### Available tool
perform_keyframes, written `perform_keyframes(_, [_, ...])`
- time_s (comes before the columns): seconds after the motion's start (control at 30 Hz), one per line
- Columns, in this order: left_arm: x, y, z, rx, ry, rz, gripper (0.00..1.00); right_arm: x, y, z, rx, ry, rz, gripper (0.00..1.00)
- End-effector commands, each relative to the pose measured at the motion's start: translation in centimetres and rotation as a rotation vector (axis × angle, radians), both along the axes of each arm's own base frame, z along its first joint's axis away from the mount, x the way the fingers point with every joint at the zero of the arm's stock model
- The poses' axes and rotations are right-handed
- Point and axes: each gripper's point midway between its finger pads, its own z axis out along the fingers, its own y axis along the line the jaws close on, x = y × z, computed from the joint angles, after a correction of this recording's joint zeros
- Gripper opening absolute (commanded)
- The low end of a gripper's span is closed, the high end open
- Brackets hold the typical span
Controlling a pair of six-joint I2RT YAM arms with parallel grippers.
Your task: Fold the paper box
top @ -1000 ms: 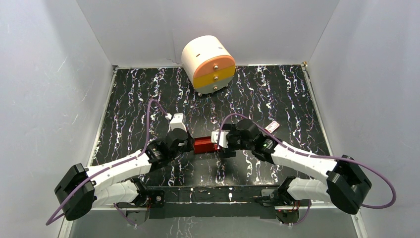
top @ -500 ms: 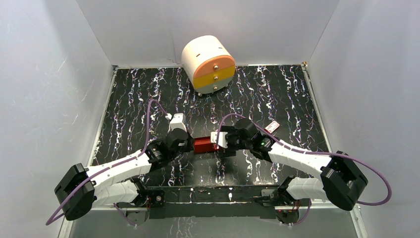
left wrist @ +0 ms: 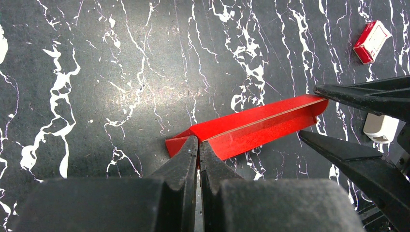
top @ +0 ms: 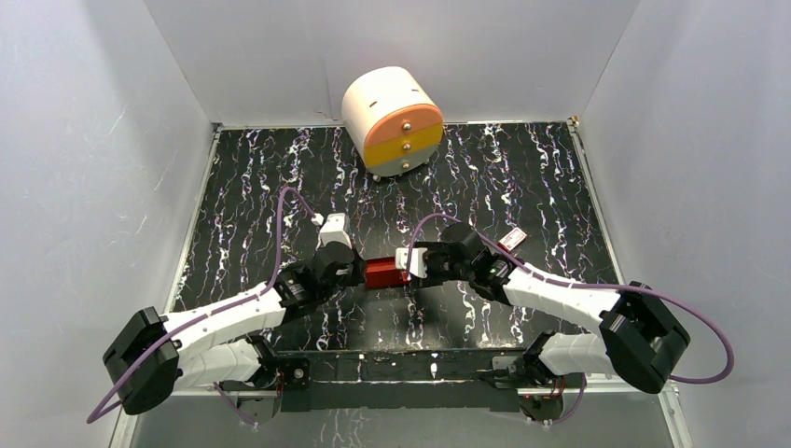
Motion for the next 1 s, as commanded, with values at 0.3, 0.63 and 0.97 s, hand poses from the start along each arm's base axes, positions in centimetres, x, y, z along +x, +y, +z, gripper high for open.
perform_keyframes(0.3, [-3.6, 3.4, -6.2, 0.193, 0.169, -0.033, 0.00, -0.8, 0.5, 0.2, 0.001, -0.125, 0.010, 0.49])
perform_keyframes(0.63, [-3.9, 3.4, -6.3, 0.159, 0.170, -0.026, 0.00, -2.1, 0.5, -1.2, -0.057, -0.228, -0.005, 0.39])
perform_keyframes(0.97, [-4.2, 3.2, -4.8, 0.055, 0.144, -0.005, 0.25, -2.4, 0.3, -2.1, -0.080, -0.235, -0.031, 0.34])
